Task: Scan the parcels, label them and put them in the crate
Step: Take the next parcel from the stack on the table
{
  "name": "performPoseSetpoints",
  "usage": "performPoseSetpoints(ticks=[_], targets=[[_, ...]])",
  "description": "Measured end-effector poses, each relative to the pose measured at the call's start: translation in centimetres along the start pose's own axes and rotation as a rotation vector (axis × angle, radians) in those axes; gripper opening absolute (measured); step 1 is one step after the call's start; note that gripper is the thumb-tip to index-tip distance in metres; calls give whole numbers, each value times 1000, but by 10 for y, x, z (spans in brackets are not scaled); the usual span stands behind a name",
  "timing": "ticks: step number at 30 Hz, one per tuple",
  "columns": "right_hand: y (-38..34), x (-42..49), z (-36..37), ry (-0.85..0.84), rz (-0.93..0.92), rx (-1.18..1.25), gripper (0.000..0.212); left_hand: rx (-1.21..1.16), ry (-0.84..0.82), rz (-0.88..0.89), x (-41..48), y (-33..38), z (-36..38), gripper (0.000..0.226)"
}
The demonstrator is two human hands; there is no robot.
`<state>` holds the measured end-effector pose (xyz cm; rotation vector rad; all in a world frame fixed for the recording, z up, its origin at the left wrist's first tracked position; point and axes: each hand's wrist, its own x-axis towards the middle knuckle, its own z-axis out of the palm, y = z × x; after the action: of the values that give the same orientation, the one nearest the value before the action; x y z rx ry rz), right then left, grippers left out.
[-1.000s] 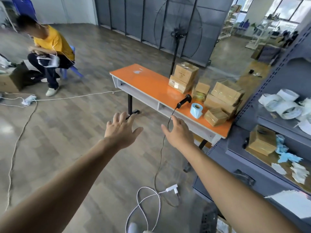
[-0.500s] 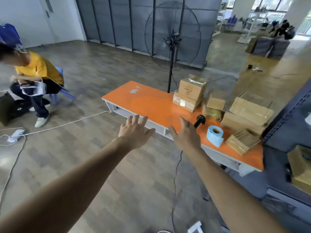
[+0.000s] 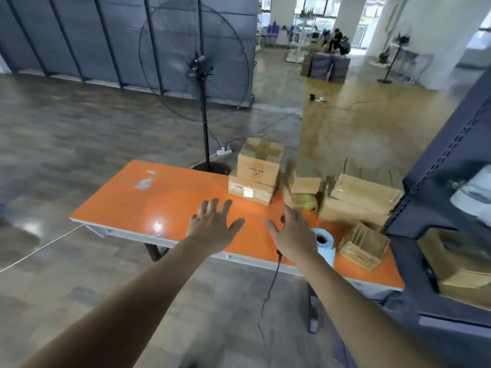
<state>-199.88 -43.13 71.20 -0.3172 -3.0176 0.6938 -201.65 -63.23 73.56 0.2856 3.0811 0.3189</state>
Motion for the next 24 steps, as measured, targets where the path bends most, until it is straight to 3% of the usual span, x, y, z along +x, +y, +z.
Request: performPoseSetpoints(ticks=[6,14,24], targets=[[20,35,-2,125,271,-15,64,-46,-113,251,88,21,17,68],[70,33,-8,151,645,-47,73,-94,-260,538,144,81,48,66],[178,59,-18,86,854,-111,80,10,-349,700,174,194,108,67]])
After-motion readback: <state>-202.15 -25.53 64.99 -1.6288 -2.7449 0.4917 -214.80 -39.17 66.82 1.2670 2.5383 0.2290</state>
